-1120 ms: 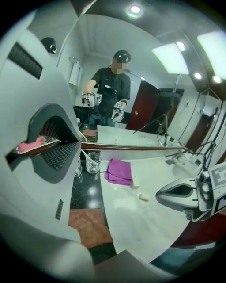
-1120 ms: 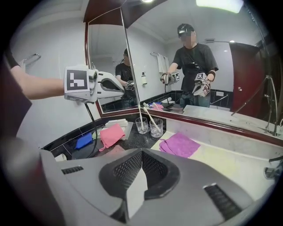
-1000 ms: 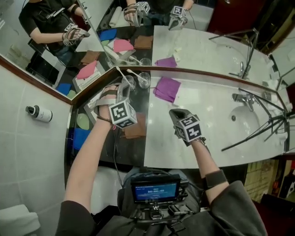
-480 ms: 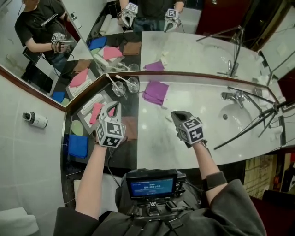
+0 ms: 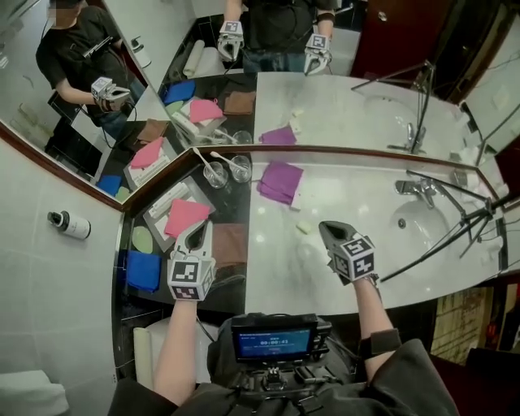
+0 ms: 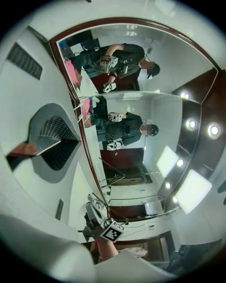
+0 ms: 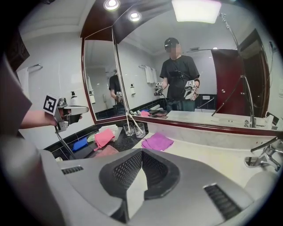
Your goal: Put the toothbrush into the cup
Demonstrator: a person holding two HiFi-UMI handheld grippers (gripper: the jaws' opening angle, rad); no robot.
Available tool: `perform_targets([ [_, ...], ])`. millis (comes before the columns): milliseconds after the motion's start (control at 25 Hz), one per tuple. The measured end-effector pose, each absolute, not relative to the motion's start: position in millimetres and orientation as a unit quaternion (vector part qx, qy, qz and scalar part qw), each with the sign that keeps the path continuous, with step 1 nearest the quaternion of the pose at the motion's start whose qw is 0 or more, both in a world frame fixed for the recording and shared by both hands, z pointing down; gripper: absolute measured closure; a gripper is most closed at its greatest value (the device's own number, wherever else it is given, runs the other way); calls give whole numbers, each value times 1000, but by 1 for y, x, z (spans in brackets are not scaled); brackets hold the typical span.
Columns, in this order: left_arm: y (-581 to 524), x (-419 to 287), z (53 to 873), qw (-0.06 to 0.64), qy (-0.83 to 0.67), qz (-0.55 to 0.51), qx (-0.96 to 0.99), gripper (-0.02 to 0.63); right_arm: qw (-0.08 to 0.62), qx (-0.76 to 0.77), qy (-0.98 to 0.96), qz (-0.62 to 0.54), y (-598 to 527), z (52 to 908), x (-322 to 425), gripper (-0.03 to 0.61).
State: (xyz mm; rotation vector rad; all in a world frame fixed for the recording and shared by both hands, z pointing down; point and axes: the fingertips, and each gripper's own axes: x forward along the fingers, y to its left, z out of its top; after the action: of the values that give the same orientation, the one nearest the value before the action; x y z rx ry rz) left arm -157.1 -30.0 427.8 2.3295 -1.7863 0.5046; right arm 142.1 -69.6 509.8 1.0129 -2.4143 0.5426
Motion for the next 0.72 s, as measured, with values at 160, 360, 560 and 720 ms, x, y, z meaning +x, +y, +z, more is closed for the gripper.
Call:
perform_targets([
  [160,-15,-168,428,100,-614,147,769,614,228,371,-878,200,-70,511,146,572],
  [360,-1,-178,427,108,-627,138,759,614,227,372,-877,205,-71,515,149,572],
  [560,9,-177,424,101,-631,135,758,614,229,366,-879,204,-72,515,145,572],
  [720,16,-179,421,91,-633,145,755,614,230,358,-882,202,-74,515,138,572],
])
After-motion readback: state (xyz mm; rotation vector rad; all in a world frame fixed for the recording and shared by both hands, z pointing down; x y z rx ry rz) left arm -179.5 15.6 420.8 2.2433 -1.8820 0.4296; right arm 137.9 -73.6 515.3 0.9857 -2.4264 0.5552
